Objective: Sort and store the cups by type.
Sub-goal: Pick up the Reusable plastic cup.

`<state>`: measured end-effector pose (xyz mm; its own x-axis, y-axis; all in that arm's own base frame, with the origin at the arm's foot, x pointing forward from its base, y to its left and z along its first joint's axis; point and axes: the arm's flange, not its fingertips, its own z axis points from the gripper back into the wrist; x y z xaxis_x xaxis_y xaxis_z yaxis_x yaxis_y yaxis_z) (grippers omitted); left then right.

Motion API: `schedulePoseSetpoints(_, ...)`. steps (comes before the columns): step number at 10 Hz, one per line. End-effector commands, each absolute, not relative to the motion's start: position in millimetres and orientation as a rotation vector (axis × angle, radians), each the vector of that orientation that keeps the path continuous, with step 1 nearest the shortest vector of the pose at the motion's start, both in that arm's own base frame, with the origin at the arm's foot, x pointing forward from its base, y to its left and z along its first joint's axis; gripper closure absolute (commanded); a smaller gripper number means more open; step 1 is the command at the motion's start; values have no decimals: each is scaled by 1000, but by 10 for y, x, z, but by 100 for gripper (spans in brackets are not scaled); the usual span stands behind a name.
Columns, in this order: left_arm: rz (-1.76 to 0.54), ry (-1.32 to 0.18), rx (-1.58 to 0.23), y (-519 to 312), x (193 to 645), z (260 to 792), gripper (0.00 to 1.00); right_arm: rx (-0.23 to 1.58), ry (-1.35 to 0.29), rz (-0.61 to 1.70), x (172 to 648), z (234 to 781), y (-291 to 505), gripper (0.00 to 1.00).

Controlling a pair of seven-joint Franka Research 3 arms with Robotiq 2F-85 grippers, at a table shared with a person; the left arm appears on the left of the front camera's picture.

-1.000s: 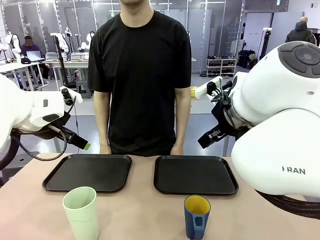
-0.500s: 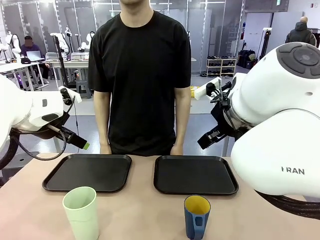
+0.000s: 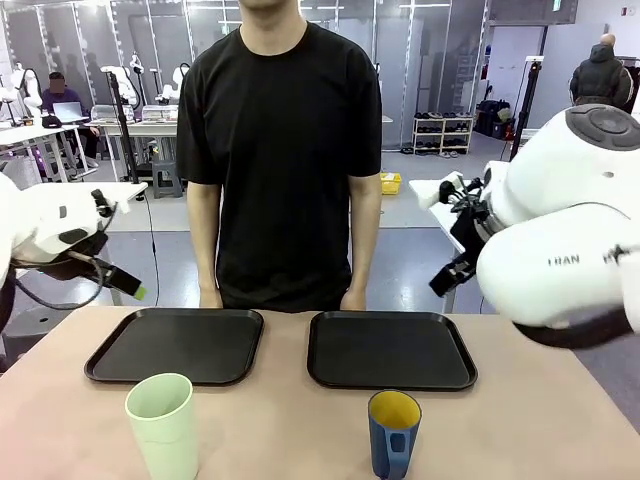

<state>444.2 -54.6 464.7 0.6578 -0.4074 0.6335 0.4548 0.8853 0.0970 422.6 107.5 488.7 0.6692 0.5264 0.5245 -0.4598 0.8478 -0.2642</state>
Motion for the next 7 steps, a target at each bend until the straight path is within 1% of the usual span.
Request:
schedulePoseSetpoints(1, -399, -680, -111, -149, 4935, 4329, 0, -92, -479, 467, 4779, 4702, 816, 0)
schedulePoseSetpoints(2, -277, -651, -113, 31, 5079, 4152, 0, -61, -450, 418, 4938, 4559, 715, 0)
schedulePoseSetpoints(4, -79, -598, -144, 269, 5232, 3870, 0, -21, -420, 326, 5096, 4340, 605, 0)
schedulePoseSetpoints(7, -82, -587, -164, 268, 5217, 3810, 0, 18, -426, 289, 5125, 4282, 595, 0)
